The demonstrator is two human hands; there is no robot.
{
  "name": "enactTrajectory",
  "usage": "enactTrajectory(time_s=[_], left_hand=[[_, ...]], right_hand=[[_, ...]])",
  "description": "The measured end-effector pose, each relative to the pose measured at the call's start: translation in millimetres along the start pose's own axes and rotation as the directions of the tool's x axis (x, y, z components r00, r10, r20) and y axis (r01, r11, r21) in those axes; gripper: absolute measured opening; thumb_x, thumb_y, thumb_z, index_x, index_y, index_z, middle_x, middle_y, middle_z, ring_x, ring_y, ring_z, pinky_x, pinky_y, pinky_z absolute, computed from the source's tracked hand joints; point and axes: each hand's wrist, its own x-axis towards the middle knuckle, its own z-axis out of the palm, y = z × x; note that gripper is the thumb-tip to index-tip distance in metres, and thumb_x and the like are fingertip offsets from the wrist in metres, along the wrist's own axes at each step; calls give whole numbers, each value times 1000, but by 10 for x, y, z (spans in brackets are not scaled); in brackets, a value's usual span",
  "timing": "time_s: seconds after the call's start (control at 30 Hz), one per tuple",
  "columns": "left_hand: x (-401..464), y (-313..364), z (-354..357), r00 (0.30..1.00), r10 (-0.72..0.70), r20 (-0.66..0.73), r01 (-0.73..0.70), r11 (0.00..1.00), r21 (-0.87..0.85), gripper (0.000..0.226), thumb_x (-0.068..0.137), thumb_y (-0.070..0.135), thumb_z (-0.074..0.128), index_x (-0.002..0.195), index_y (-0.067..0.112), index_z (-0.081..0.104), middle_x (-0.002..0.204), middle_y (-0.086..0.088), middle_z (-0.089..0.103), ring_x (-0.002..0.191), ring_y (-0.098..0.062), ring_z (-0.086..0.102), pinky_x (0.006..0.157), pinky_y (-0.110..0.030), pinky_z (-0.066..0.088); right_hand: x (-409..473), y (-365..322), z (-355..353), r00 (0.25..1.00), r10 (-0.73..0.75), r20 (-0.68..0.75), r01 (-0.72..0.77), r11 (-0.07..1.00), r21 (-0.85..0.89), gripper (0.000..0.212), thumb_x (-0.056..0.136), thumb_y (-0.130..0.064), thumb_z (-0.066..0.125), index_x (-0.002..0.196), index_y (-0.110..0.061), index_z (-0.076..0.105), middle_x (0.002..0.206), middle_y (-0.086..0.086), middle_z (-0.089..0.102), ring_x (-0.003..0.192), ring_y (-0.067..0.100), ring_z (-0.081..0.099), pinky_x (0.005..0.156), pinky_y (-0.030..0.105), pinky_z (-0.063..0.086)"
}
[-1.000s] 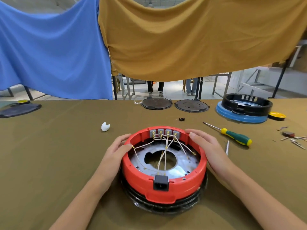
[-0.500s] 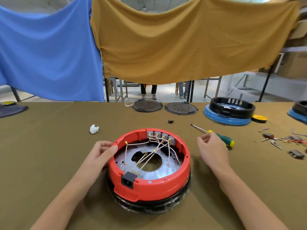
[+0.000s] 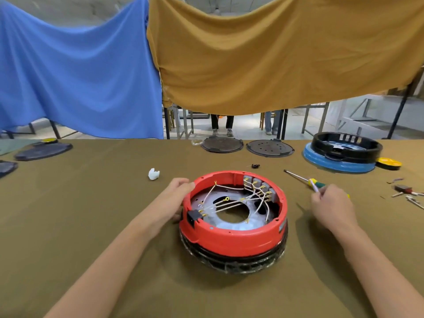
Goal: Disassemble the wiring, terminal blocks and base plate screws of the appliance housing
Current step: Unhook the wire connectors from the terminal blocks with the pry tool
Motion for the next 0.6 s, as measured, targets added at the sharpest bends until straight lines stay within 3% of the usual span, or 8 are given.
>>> enactTrajectory(time_s=[0.1, 0.2, 0.27, 0.33, 0.47, 0.53, 0.6], left_hand=[[-61, -119, 34, 1000, 10, -6, -10, 999, -33, 18, 94, 24, 55, 102, 38, 64, 87, 12, 66, 71, -1, 62, 69, -27, 45], [-29, -78, -26, 998, 59, 36, -59, 998, -18, 26, 96, 14, 53, 108, 32, 68, 89, 5, 66, 78, -11, 59, 75, -28, 46], [51, -14, -78, 993, 66, 100, -69, 997, 26, 31, 98, 12, 50, 110, 34, 68, 90, 6, 70, 80, -10, 61, 74, -21, 49], [123, 23, -111, 984, 59, 168, -67, 997, 42, 33, 99, 14, 50, 116, 36, 67, 101, 5, 73, 86, -10, 65, 77, -20, 51], [289, 1, -146, 971, 44, 235, -48, 999, 12, 28, 100, 21, 52, 123, 31, 64, 120, -1, 70, 107, -21, 66, 100, -37, 46], [388, 14, -156, 959, 42, 279, -39, 999, -16, 28, 100, 19, 53, 124, 26, 64, 124, -8, 68, 118, -31, 61, 109, -47, 42], [466, 66, -158, 943, 45, 328, -40, 999, -22, 30, 99, 16, 52, 127, 22, 64, 126, -10, 67, 122, -33, 59, 111, -48, 40]], right_hand=[[-22, -49, -45, 993, -67, -93, 88, 966, 242, 20, 102, -16, 48, 112, -4, 59, 102, 14, 62, 90, 29, 58, 79, 47, 50], [-125, -228, -125, 973, -194, -128, 232, 822, 520, 17, 101, -20, 54, 111, -11, 65, 90, 0, 67, 79, 8, 60, 67, 27, 47], [-211, -396, -223, 933, -347, -97, 336, 741, 582, 11, 97, -22, 62, 103, -21, 71, 78, -7, 68, 67, -1, 57, 61, 20, 47], [-293, -587, -325, 869, -494, -20, 398, 675, 621, 8, 94, -24, 67, 96, -27, 74, 75, -6, 70, 61, 0, 57, 57, 17, 48], [-356, -988, -416, 743, -653, 147, 288, 511, 810, 17, 81, -26, 74, 91, -13, 77, 71, 5, 71, 56, 11, 56, 55, 18, 50], [-333, -1154, -379, 705, -675, 218, 208, 491, 846, 26, 80, -28, 72, 91, -5, 74, 72, 8, 71, 58, 15, 57, 56, 20, 52], [-297, -1269, -316, 670, -694, 264, 190, 504, 843, 28, 84, -28, 68, 94, -2, 71, 73, 8, 71, 61, 15, 59, 59, 22, 55]])
